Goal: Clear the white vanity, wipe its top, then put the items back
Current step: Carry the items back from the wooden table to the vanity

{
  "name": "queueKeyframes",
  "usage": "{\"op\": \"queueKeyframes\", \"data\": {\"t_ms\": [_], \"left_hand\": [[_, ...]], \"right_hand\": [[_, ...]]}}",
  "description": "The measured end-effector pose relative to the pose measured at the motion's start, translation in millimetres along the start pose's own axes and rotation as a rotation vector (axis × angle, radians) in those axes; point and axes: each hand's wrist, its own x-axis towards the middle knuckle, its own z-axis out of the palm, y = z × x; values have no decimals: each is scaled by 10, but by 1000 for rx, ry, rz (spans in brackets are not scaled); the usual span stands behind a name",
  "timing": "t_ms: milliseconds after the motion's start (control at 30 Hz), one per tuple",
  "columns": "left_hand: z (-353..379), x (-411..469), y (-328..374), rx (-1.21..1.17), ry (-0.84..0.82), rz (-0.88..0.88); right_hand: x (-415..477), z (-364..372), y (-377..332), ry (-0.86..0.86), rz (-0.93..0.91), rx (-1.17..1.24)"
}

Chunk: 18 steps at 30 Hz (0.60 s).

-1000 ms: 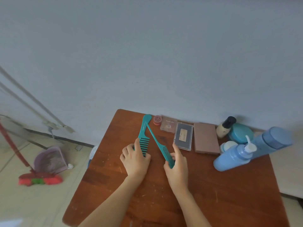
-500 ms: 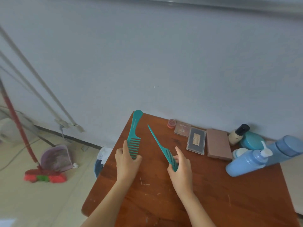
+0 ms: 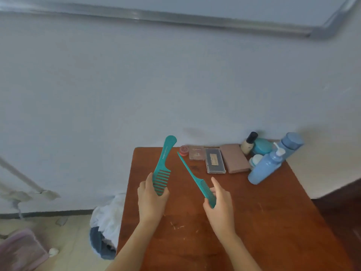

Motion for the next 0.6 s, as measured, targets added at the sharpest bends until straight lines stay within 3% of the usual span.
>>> {"op": "queueKeyframes", "data": {"t_ms": [267, 600], "left_hand": [[-74, -242, 81, -24, -406, 328], [54, -1465, 213, 13, -855, 707]], "right_hand": [[-880, -157, -83, 345, 325, 7], [-2637, -651, 170, 774, 650, -101]]}}
